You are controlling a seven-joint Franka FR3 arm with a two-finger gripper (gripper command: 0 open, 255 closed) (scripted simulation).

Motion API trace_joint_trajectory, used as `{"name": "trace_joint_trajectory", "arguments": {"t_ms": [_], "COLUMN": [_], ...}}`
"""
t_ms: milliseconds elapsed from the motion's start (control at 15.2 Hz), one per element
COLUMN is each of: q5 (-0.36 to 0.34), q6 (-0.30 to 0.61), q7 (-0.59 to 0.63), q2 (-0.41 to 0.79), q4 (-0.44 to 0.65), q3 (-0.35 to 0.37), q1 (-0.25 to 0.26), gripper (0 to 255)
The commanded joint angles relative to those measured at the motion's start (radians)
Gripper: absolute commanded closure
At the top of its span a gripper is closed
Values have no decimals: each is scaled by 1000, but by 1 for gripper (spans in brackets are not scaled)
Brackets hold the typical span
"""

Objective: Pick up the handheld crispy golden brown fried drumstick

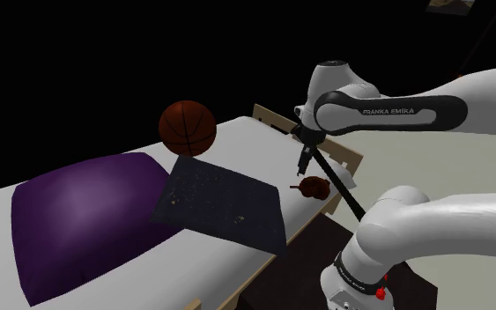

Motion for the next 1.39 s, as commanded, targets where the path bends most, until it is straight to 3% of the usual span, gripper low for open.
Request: {"name": "trace_joint_trajectory", "arguments": {"t_ms": [0, 264, 792, 924, 990, 1320], "q5": [-46, -147, -188, -188, -190, -190], "q6": [49, 149, 295, 295, 296, 295], "q7": [-27, -74, -45, -45, -48, -49], "q2": [28, 90, 176, 176, 177, 177], "q4": [-35, -97, -160, -160, -160, -159], "q3": [-22, -67, -82, -82, -84, -85], "q1": [-24, -83, -102, -102, -104, -105], "gripper": [0, 0, 0, 0, 255, 255]}}
